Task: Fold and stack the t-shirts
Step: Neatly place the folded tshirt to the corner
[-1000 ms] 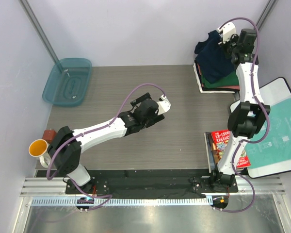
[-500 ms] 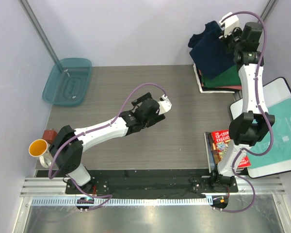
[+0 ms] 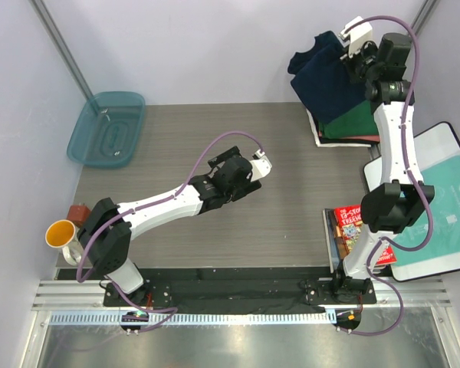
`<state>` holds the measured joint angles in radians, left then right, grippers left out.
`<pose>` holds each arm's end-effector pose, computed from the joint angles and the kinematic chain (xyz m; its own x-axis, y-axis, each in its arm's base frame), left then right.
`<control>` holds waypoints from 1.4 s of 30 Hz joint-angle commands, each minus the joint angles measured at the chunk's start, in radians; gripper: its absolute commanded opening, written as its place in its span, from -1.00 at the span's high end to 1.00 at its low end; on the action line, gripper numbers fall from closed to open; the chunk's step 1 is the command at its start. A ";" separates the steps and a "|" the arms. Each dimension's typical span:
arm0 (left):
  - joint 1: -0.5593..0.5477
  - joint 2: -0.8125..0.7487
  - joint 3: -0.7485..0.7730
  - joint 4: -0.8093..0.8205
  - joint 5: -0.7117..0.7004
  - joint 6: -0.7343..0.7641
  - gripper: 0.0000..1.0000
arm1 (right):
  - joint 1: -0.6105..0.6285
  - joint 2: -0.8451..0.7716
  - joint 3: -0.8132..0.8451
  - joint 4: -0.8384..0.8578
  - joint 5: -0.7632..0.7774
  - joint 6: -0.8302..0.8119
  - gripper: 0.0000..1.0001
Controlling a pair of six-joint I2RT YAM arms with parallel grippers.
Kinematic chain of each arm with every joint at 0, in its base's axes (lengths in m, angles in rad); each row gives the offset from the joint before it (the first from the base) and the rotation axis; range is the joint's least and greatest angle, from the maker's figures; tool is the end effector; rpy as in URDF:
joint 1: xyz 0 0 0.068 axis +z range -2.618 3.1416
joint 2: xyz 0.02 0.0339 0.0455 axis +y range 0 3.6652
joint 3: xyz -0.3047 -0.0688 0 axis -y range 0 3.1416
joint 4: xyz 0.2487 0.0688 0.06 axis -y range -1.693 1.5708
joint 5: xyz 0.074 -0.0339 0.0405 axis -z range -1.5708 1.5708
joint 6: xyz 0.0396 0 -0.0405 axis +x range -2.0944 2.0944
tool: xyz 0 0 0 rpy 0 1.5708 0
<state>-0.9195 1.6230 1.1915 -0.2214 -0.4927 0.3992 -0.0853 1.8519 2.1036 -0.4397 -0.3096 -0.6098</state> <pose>0.2413 -0.2856 0.3021 -0.1555 0.7689 -0.6202 0.5789 0.5796 0.5735 0.4396 -0.0255 0.5054 -0.0283 -0.5450 -0.8379 -0.2846 0.8080 -0.5159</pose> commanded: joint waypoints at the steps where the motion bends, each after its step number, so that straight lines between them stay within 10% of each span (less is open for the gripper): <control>1: 0.002 0.001 0.036 0.025 0.008 -0.011 -1.00 | 0.009 -0.031 0.024 0.088 -0.011 0.021 0.98; 42: 0.042 0.011 0.025 0.034 -0.001 -0.007 -0.99 | -0.057 0.211 -0.053 0.225 0.237 -0.171 0.98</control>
<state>-0.8833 1.6260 1.1915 -0.2207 -0.4931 0.3996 -0.1211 2.0708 2.0575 -0.3107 -0.1341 -0.7437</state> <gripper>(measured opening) 0.996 0.069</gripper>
